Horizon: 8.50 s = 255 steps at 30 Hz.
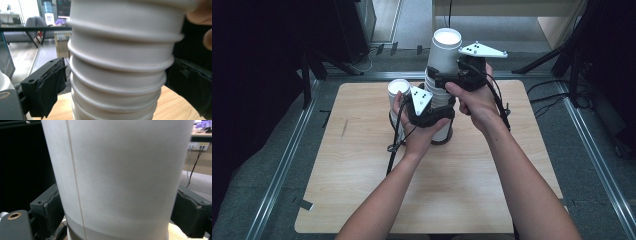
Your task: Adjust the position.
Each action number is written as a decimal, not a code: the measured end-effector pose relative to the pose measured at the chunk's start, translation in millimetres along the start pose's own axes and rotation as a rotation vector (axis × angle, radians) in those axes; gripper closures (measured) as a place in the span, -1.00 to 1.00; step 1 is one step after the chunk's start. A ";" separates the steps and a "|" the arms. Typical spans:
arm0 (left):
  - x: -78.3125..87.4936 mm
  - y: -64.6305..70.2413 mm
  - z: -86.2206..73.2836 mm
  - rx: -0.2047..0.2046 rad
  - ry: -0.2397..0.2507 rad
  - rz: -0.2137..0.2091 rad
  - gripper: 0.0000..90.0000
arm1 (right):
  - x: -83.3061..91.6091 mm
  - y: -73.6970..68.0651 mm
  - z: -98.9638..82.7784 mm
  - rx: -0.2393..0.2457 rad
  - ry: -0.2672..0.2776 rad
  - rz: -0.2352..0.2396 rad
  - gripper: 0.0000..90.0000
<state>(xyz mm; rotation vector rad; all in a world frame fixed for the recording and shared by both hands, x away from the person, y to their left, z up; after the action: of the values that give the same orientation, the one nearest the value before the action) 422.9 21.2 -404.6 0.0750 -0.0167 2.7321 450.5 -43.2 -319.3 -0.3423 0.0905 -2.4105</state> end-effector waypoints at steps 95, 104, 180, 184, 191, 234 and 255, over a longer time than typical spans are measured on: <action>-1.3 -8.0 28.7 0.003 0.026 -0.135 -0.85 | 10.4 2.8 17.0 0.044 0.077 0.082 -0.63; -1.6 -8.6 28.4 0.001 0.025 -0.139 -0.81 | 0.5 6.9 6.2 -0.005 -0.016 0.101 -0.76; 38.3 -6.7 25.5 0.018 -0.002 -0.192 -1.00 | 120.2 38.5 4.4 0.040 0.361 -0.224 -0.58; 49.3 -6.0 19.3 0.014 -0.007 -0.194 -1.00 | 122.0 43.6 -10.4 0.035 0.347 -0.261 -0.60; 66.8 -9.4 1.6 0.022 -0.033 -0.191 -1.00 | 124.2 43.4 -38.9 0.040 0.310 -0.251 -0.60; 121.1 3.5 -72.0 0.050 -0.210 -0.307 -1.00 | 113.6 7.0 -181.7 0.394 0.055 -0.301 -0.62; 128.7 34.1 -71.6 0.013 -0.269 -0.466 -1.00 | 103.8 -17.6 -210.6 0.706 -0.027 -0.303 -0.61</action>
<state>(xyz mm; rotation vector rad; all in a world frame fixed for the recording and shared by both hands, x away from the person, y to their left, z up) 287.8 42.5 -469.0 0.3972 -0.0503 2.2396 307.3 -103.0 -496.4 -0.0574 -0.8577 -2.5385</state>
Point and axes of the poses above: each handheld gripper's, and its own axes: x roughly backward along the jaws, z roughly out of its top, y roughly to its right, the point moved 7 cm from there along -x, roughly forward along the jaws, and after that the axes turned 2 degrees about -x, right-handed, at the moved point
